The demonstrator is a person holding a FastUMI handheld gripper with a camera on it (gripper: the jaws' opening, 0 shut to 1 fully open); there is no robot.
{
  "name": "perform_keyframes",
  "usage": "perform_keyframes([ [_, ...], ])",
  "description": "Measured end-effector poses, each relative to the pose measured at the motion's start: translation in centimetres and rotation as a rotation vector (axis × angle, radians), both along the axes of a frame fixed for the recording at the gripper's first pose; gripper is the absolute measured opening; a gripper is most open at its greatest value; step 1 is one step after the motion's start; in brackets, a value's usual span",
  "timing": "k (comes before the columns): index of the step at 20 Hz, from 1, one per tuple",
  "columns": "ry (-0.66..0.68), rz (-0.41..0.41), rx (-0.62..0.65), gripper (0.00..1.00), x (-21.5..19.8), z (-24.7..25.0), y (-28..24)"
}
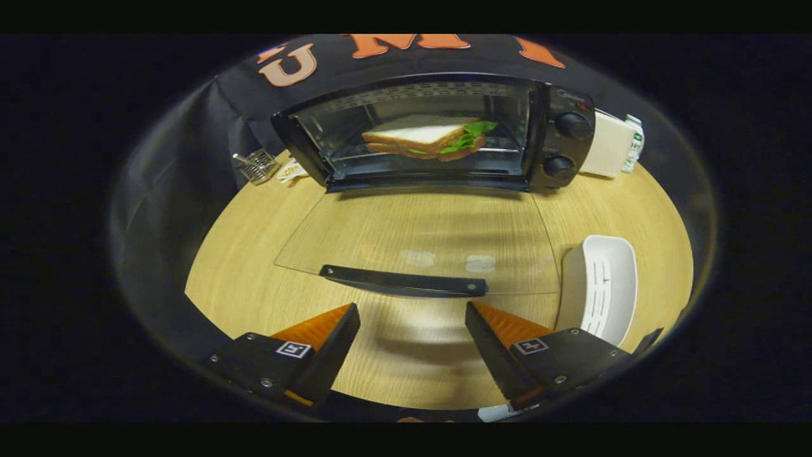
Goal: Open the toaster oven, put the food inside, and close the toaster oven door.
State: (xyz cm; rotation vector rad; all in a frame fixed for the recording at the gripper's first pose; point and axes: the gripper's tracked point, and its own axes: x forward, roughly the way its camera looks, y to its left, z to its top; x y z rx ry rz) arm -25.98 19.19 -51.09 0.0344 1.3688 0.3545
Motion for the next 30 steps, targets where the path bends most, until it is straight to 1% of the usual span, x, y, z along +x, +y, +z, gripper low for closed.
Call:
perform_keyframes([
  [2,-0.012,-0.008,-0.007,0.99,0.5,-0.8,-0.3],
  [5,-0.045,0.006,0.008,0.99,1.7,-1.6,0.4],
  [9,-0.047,0.054,0.018,0.99,1.5,-2.0,1.3],
  [11,-0.056,0.045,0.057,0.99,1.9,-1.1,1.9],
  [14,-0.122,0.046,0.107,0.99,3.5,0.8,2.6],
  [16,-0.178,0.059,0.089,0.99,5.2,1.6,2.6],
  [19,-0.231,0.054,0.072,0.99,7.8,2.6,3.2],
  [30,-0.373,-0.023,0.058,0.99,16.8,6.6,3.6],
])
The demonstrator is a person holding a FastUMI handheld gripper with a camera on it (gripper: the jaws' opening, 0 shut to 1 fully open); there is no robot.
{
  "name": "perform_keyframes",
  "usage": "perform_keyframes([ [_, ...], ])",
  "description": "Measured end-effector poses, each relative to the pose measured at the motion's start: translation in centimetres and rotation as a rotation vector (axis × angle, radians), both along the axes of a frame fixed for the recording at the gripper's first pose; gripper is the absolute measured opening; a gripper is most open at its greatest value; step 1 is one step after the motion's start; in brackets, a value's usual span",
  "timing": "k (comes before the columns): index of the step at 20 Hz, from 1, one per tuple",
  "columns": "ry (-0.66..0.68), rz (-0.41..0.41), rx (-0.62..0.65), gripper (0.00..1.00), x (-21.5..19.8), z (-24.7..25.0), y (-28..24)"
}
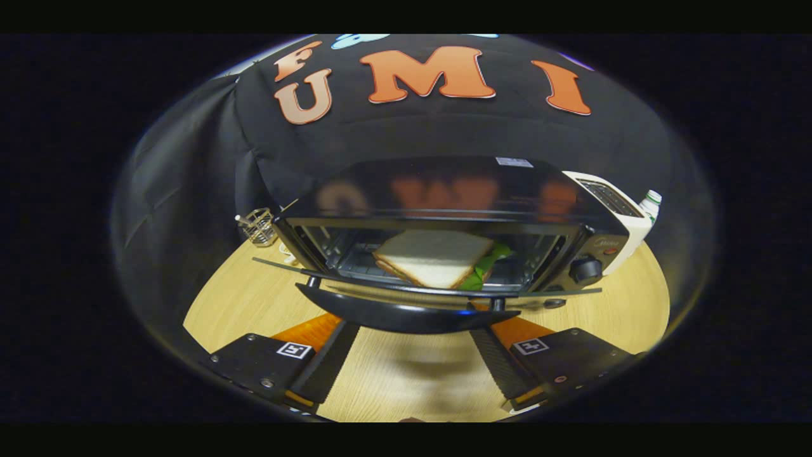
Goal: Open the toaster oven, put the food inside, and close the toaster oven door.
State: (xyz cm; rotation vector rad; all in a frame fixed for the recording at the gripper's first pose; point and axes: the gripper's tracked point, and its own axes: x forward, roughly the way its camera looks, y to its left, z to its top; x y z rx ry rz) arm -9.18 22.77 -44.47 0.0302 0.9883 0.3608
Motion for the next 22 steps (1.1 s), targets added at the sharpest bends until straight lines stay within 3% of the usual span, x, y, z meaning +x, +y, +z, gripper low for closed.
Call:
perform_keyframes([
  [4,-0.06,-0.027,0.007,0.99,3.0,1.5,-0.1],
  [8,-0.059,-0.011,-0.013,0.99,1.8,2.9,-0.8],
  [10,-0.121,-0.015,-0.002,0.99,2.2,5.0,-1.5],
  [22,-0.606,-0.068,0.048,0.99,7.7,26.1,-7.7],
])
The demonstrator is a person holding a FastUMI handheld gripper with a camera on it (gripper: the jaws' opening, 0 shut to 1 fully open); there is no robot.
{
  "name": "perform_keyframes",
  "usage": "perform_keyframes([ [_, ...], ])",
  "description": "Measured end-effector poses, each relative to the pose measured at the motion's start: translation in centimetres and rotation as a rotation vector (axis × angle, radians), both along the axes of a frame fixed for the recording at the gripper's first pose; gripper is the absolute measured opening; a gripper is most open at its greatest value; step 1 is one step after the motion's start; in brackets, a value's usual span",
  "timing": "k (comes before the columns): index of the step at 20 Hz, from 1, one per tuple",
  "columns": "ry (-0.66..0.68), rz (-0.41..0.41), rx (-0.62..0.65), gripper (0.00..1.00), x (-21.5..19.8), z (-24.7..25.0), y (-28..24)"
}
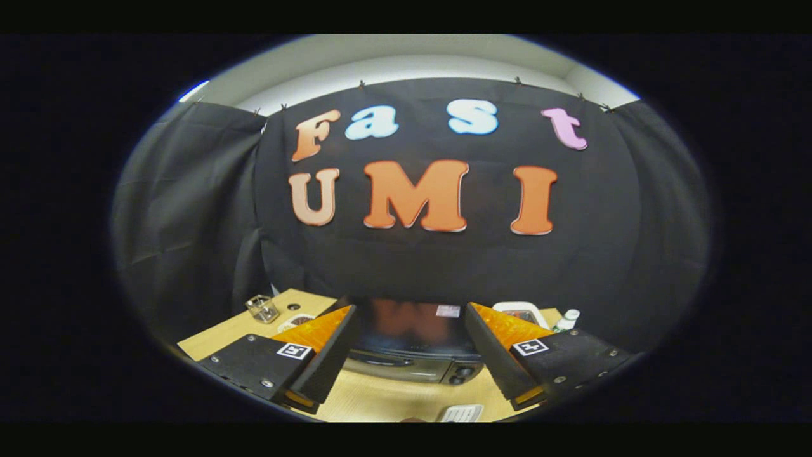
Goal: Open the toaster oven, put the food inside, and close the toaster oven door.
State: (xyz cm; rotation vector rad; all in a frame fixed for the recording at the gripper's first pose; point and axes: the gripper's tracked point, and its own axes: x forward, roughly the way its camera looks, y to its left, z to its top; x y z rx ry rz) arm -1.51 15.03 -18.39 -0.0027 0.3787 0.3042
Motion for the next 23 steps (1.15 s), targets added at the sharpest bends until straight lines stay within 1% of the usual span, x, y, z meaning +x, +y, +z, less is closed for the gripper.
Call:
perform_keyframes([
  [3,-0.1,-0.027,0.035,0.99,0.2,5.5,-2.5],
  [8,-0.21,-0.072,0.088,0.99,0.4,12.1,-6.3],
  [13,-0.334,-0.123,0.077,0.98,-0.2,17.8,-10.3],
  [16,-0.355,-0.14,0.069,0.98,-0.5,18.9,-11.2],
  [20,-0.37,-0.137,0.052,0.98,-0.8,18.9,-11.9],
  [23,-0.357,-0.132,0.051,0.98,-1.2,18.5,-12.2],
])
